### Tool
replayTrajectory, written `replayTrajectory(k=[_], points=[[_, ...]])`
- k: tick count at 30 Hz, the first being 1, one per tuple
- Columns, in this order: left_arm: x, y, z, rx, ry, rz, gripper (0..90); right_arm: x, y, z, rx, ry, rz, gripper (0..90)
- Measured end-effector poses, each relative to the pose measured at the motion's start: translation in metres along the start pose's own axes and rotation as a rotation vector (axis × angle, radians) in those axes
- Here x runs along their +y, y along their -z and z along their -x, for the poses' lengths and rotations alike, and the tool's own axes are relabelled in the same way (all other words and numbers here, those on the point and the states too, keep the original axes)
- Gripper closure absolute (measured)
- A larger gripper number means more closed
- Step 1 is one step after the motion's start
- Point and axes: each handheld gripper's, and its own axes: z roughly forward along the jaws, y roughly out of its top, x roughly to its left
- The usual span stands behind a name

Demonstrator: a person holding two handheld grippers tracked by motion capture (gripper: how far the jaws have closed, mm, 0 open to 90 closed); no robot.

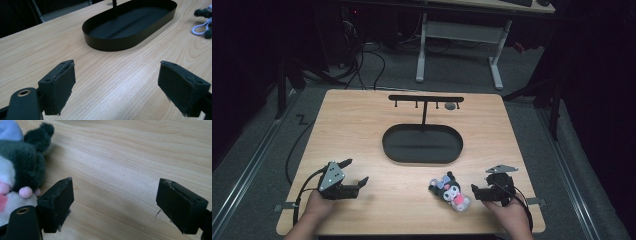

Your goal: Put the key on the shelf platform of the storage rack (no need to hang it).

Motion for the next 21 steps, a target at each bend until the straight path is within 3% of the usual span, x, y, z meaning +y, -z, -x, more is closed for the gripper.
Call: replayTrajectory(k=[6,21], points=[[0.0,0.001,0.0,-0.005,-0.006,0.003,15.4,0.006,0.0,-0.002,0.054,0.02,-0.068,14.6],[-0.001,0.002,0.001,-0.006,-0.006,0.009,15.4,0.014,0.0,0.002,0.017,0.078,-0.174,12.2]])
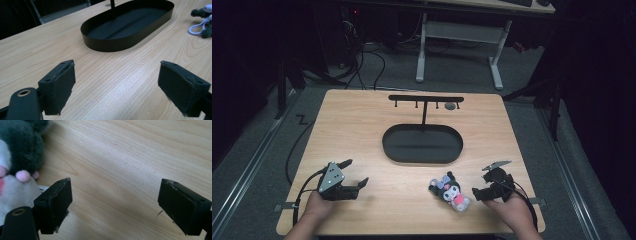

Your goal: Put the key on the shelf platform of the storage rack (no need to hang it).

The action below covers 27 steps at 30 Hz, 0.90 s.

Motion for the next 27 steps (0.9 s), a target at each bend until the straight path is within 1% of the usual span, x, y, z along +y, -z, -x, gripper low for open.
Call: replayTrajectory(k=[1,2,5,12,16,18,20,21,23,25,27], points=[[0.0,0.0,0.0,0.0,0.0,0.0,15.4,0.0,0.0,0.0,0.0,0.0,0.0,12.2],[0.0,0.0,0.0,0.0,0.0,0.001,15.4,0.0,0.0,0.001,-0.008,0.011,-0.019,12.3],[0.0,0.0,0.0,0.0,-0.001,0.001,15.4,0.001,0.0,0.003,-0.007,0.014,-0.026,12.7],[0.0,0.0,0.0,-0.003,0.003,0.003,15.4,0.004,0.004,0.006,0.012,-0.002,-0.042,14.3],[0.0,0.0,0.0,-0.003,0.001,0.003,15.4,0.006,0.004,0.007,0.023,-0.001,-0.074,14.7],[0.0,0.0,0.0,-0.002,0.0,0.003,15.4,0.008,0.005,0.007,0.021,0.003,-0.093,14.7],[0.0,0.0,0.0,-0.002,0.0,0.003,15.4,0.009,0.004,0.007,0.023,0.009,-0.093,14.7],[0.0,0.0,0.0,-0.002,0.0,0.003,15.4,0.011,0.006,0.006,0.021,0.021,-0.114,14.8],[0.0,0.0,0.0,-0.004,-0.001,0.002,15.4,0.013,0.008,0.005,0.025,0.027,-0.123,14.8],[0.0,0.0,0.0,-0.004,-0.002,0.002,15.4,0.013,0.008,0.005,0.026,0.031,-0.119,14.8],[0.0,0.0,0.001,-0.004,-0.003,0.0,15.4,0.017,0.013,0.004,0.033,0.044,-0.138,14.6]])
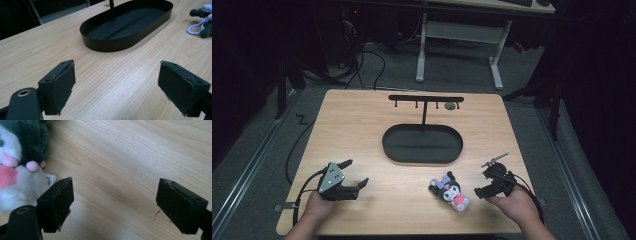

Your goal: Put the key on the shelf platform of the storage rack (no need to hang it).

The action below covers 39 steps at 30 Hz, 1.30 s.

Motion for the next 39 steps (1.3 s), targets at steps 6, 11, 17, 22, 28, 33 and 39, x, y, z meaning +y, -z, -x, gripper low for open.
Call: replayTrajectory(k=[6,11,17,22,28,33,39], points=[[0.0,0.0,0.0,-0.001,-0.002,0.001,15.4,0.002,0.005,-0.001,0.003,0.012,-0.011,14.1],[0.0,0.0,0.0,0.0,0.0,0.001,15.4,0.004,0.009,-0.003,0.008,0.009,-0.009,14.1],[0.0,0.0,0.0,-0.001,-0.001,0.001,15.4,0.007,0.014,-0.006,0.012,0.018,-0.002,14.1],[0.0,0.0,0.0,-0.001,-0.002,0.001,15.4,0.011,0.016,-0.011,0.018,0.027,0.0,14.0],[0.0,0.0,0.0,-0.002,-0.001,0.002,15.4,0.016,0.018,-0.024,0.036,0.057,0.015,13.7],[0.0,0.0,0.0,-0.005,-0.002,0.002,15.4,0.021,0.021,-0.036,0.055,0.082,0.026,12.1],[0.0,0.0,0.0,-0.004,0.0,0.0,15.4,0.026,0.019,-0.057,0.074,0.118,0.028,7.5]])
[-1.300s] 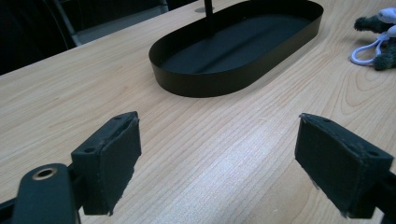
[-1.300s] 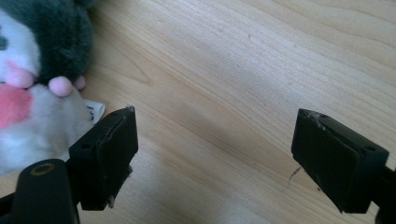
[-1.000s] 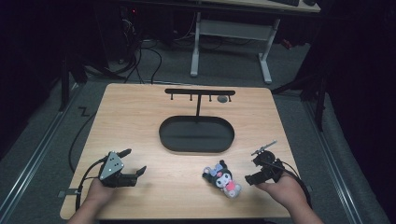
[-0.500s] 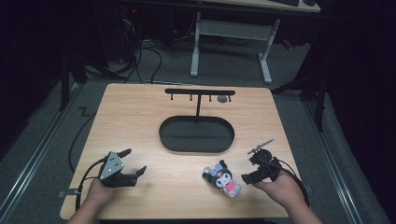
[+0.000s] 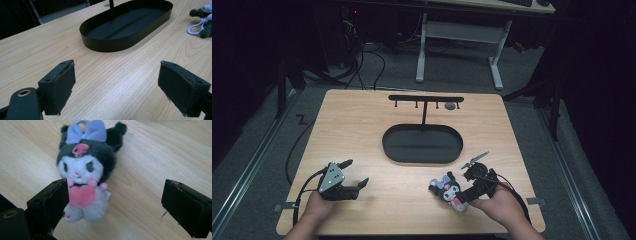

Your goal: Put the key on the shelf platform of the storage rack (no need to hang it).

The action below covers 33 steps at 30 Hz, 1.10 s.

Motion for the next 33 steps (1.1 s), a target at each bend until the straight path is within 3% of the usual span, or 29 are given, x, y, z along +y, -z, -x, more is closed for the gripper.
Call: replayTrajectory(k=[11,18,24,33], points=[[0.0,0.0,0.0,-0.001,0.002,0.001,15.4,0.0,-0.019,-0.023,0.027,0.04,-0.043,7.2],[0.0,0.0,0.001,-0.004,-0.006,-0.001,15.4,-0.002,-0.031,-0.027,0.032,0.074,-0.056,8.2],[0.0,0.0,0.0,-0.004,-0.005,-0.002,15.4,-0.003,-0.037,-0.031,0.023,0.065,-0.064,9.9],[0.0,0.0,0.0,-0.004,-0.003,-0.001,15.4,-0.007,-0.041,-0.032,-0.025,0.068,-0.053,26.9]])
